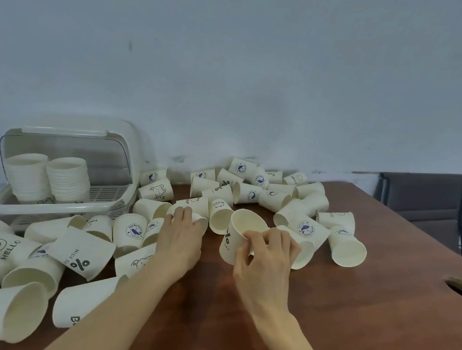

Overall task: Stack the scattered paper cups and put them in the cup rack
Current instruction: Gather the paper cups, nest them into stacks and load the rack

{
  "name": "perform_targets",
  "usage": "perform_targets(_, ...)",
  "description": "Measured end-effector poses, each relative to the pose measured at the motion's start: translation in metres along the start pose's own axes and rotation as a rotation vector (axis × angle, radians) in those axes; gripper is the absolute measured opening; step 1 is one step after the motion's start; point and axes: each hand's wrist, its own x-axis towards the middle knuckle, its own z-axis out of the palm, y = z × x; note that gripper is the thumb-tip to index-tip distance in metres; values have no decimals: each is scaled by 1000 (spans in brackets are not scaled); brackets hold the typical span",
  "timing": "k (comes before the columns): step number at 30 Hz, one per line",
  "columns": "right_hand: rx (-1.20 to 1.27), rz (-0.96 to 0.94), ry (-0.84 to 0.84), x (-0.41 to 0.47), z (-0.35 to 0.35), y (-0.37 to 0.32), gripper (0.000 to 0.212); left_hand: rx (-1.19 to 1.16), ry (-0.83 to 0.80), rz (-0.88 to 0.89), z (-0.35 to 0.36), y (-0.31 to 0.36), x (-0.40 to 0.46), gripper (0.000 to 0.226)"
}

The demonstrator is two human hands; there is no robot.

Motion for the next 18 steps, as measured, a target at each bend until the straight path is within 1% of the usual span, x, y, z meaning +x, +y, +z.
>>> perform_targets(4,-12,-5,-12,-1,1,-1,16,53,43,-29,-4,3,2,35)
perform_targets(7,-24,-8,-20,-1,0,-3,15,49,75,-45,-12,3,4,37)
perform_targets(12,-30,-22,-34,-1,-3,-9,16,-52,129,-103,-23,-4,-3,35)
perform_targets(18,-23,-51,-34,-12,-4,-25,16,-196,234,-148,-37,-23,-24,33)
